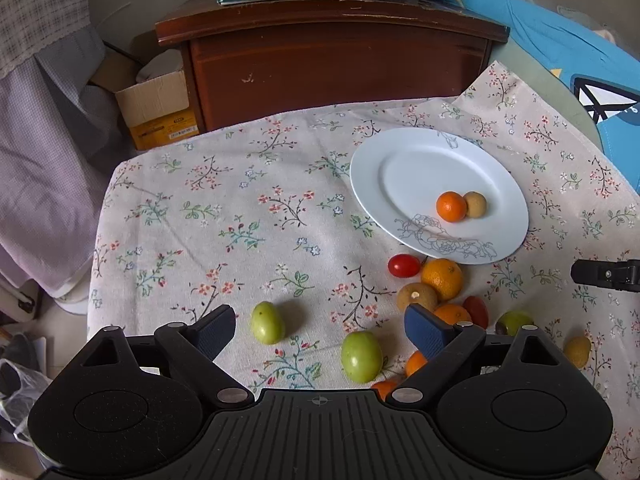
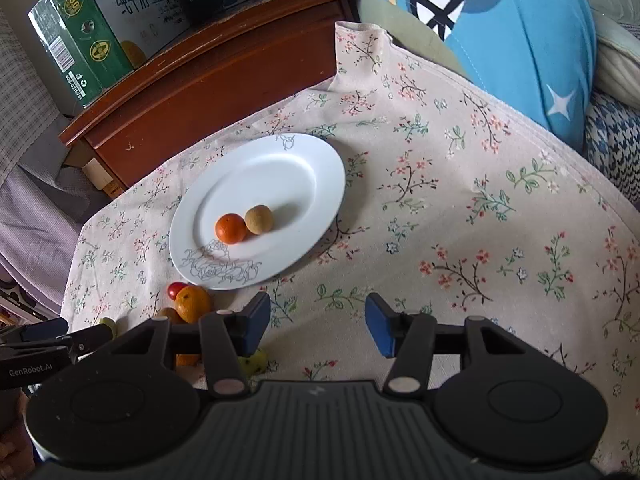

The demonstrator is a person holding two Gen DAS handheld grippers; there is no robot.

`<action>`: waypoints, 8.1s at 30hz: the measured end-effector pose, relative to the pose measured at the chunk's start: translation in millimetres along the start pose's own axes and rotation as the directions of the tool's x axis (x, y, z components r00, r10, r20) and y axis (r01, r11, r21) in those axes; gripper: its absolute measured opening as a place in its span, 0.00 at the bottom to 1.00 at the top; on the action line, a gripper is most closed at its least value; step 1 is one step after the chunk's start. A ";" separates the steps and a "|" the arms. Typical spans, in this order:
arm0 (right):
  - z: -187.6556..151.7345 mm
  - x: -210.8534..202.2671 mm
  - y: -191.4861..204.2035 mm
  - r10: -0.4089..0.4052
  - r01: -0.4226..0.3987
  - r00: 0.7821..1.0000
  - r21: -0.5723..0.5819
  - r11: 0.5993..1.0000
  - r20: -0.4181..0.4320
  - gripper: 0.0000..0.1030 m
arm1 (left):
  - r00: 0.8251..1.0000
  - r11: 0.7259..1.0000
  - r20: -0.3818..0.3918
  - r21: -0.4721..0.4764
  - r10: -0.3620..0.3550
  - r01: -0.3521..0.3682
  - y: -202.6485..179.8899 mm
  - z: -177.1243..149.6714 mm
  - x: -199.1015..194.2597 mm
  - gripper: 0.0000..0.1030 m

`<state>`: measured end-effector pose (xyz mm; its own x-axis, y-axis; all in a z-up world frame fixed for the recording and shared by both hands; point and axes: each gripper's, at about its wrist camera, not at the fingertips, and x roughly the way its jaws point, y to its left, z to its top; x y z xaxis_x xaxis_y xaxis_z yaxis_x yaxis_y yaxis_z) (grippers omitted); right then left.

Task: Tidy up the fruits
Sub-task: 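Withdraw both open tools from the plate back toward the fruit, then grasp another tangerine with the left tool while the right tool grasps another kiwi, then carry the tangerine with the left tool while the right tool carries the kiwi toward the plate, then open the left tool onto the plate while the right tool releases the kiwi beside it, then withdraw both open tools from the plate back toward the fruit cluster, then grasp a small green fruit with the left tool while the right tool grasps a green fruit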

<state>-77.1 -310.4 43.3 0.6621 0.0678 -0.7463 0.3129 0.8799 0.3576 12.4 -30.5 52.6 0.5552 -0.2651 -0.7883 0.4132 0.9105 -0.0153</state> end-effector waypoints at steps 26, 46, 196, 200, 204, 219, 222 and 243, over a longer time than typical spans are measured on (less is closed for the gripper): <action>-57.1 -11.5 -1.8 -0.038 0.037 0.996 -0.012 0.999 -0.081 0.45 | 0.995 0.992 -0.009 0.067 -0.102 0.102 -10.6 -56.8 -9.4 0.87; -57.4 -0.9 4.7 -0.059 0.055 0.996 -0.056 0.997 -0.065 0.37 | 0.995 0.990 -0.032 0.103 -0.098 0.100 -22.0 -58.0 11.2 0.58; 1.6 13.5 30.4 0.094 -0.093 0.996 -0.051 0.994 0.005 0.45 | 0.999 0.998 -0.022 -0.049 -0.025 0.024 44.2 36.4 21.1 0.80; -7.4 8.0 28.0 0.093 -0.093 0.996 -0.037 0.995 -0.003 0.45 | 0.999 0.996 -0.034 -0.083 -0.014 0.011 53.4 28.1 18.6 0.80; -16.7 2.1 24.2 0.088 -0.088 0.996 -0.020 0.996 -0.007 0.45 | 0.999 0.997 -0.044 -0.078 -0.009 0.005 54.6 20.3 15.6 0.80; -57.4 -1.5 30.7 0.065 -0.070 0.994 -0.058 0.996 -0.085 0.45 | 0.996 1.000 -0.094 -0.019 -0.007 0.005 51.7 -4.6 17.6 0.80; -61.1 1.4 35.7 0.055 -0.063 0.994 -0.087 0.994 -0.090 0.45 | 0.996 1.000 -0.087 -0.018 -0.021 0.020 51.6 -6.5 20.6 0.80; -68.8 10.2 52.4 0.010 -0.019 0.999 -0.210 0.978 -0.047 0.31 | 0.997 0.999 -0.057 0.002 -0.044 0.044 42.2 -6.5 43.8 0.49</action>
<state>-100.8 -231.2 15.7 0.6326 0.0983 -0.7682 0.1503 0.9575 0.2463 49.4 -1.6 13.4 0.4944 -0.2861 -0.8208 0.4387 0.8973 -0.0485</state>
